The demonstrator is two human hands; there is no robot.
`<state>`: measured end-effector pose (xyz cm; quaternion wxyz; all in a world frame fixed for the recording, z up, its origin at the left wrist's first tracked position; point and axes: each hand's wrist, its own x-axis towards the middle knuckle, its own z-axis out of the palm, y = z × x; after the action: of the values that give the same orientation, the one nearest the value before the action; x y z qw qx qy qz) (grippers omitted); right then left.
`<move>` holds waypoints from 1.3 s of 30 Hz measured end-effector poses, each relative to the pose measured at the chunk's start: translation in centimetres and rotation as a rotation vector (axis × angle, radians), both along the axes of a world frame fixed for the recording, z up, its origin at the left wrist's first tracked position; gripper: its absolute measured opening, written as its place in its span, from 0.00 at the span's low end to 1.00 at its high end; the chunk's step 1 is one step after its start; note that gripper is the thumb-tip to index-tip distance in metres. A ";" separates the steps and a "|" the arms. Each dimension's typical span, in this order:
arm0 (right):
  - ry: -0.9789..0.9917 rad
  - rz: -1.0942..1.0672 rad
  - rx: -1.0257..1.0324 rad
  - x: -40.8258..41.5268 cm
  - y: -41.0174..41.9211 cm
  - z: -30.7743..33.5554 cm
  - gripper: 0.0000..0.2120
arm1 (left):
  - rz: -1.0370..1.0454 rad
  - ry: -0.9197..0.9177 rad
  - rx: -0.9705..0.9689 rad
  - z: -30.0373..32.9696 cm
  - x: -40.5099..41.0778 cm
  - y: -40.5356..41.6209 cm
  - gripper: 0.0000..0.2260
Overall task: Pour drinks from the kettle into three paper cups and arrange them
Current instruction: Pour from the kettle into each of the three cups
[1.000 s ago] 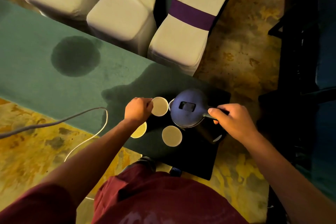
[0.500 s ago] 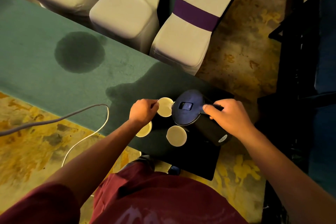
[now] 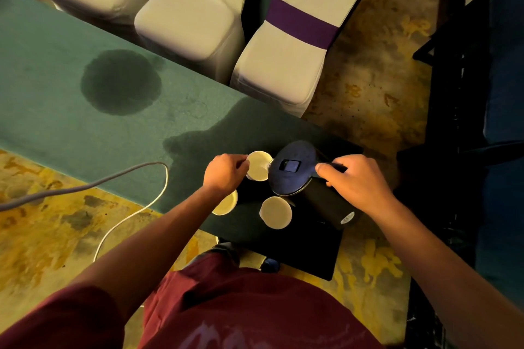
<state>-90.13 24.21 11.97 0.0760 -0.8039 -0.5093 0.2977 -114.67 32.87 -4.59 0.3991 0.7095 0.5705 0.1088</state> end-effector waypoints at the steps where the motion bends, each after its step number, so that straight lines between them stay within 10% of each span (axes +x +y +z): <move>1: -0.006 -0.001 0.000 0.0 0.1 0.0 0.25 | 0.002 -0.003 -0.004 0.0 0.0 0.1 0.13; 24: -0.076 0.015 0.039 -0.4 0.0 0.0 0.23 | -0.035 -0.053 -0.052 -0.2 -0.5 0.4 0.14; 39: 0.214 -0.332 0.370 2.7 -5.0 -2.3 0.13 | -0.018 0.000 0.110 -0.1 -3.2 -0.4 0.15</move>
<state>-87.44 19.19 9.68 0.3227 -0.8129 -0.4052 0.2661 -117.89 32.49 -4.68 0.3604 0.7353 0.5575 0.1363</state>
